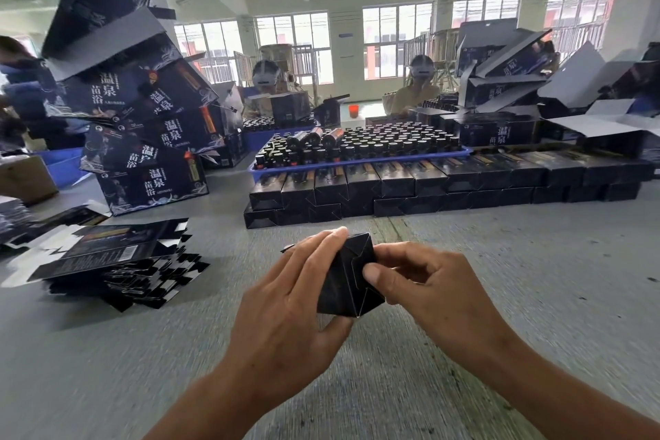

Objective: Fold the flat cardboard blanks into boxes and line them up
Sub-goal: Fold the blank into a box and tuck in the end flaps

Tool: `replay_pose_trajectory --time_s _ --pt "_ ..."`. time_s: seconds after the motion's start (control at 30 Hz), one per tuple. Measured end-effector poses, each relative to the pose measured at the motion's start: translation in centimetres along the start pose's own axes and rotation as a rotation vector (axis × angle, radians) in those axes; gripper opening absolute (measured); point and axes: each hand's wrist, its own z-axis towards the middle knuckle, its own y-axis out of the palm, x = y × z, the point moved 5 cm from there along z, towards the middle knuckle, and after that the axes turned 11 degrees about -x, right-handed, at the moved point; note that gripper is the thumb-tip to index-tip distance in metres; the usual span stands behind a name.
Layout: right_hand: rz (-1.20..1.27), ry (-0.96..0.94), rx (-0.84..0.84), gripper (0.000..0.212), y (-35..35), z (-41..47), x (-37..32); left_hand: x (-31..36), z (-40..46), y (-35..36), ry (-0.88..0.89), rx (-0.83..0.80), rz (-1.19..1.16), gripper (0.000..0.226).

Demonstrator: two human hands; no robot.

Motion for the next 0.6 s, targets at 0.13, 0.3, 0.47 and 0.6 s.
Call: replay_pose_trajectory --time_s 0.13,0.3,0.47,0.6 --pt "0.042 0.008 0.009 0.016 -0.04 -0.11 0.06 0.31 0.03 -0.05 0.013 0.022 0.009 0.078" --pt "0.038 0.027 0.037 0.016 -0.08 -0.23 0.03 0.52 -0.02 0.13 0.039 0.02 0.026 0.078" --pt "-0.063 0.026 0.084 0.012 -0.16 -0.33 -0.15 0.77 0.03 0.31 0.043 0.008 0.014 0.081" --pt "-0.097 0.016 0.087 0.012 -0.19 -0.31 -0.19 0.67 0.03 0.2 0.032 0.016 -0.01 0.082"
